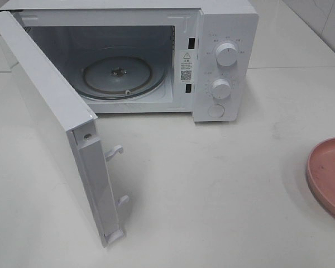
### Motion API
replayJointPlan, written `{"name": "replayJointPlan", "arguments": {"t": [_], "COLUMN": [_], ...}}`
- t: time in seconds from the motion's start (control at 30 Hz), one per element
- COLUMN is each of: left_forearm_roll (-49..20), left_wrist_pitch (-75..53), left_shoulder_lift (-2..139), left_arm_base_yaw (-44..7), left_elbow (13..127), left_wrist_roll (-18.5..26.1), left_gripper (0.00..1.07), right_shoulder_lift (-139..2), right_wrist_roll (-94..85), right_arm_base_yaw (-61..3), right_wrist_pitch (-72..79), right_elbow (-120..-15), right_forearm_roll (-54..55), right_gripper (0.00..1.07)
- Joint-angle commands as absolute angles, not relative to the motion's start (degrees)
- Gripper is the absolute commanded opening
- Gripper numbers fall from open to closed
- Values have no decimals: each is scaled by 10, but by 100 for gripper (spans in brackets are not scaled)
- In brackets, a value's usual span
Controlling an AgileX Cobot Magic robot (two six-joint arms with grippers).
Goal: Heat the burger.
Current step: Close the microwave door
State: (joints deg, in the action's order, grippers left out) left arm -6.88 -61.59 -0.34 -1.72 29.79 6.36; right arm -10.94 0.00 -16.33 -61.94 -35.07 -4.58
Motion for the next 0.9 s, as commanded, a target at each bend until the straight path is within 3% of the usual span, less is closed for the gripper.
{"name": "replayJointPlan", "arguments": {"t": [0.03, 0.3, 0.9], "left_forearm_roll": [-72, -72, -72], "left_wrist_pitch": [-614, -614, -614], "left_shoulder_lift": [-7, -7, -6], "left_arm_base_yaw": [-14, -14, -14], "left_elbow": [297, 297, 297], "left_wrist_roll": [61, 61, 61], "left_gripper": [100, 100, 100], "right_shoulder_lift": [-46, 18, 18], "right_wrist_roll": [7, 7, 7], "right_arm_base_yaw": [-109, -68, -67], "right_wrist_pitch": [-615, -569, -569], "right_elbow": [-328, -287, -288], "right_forearm_roll": [-43, -34, -33], "right_gripper": [77, 76, 75]}}
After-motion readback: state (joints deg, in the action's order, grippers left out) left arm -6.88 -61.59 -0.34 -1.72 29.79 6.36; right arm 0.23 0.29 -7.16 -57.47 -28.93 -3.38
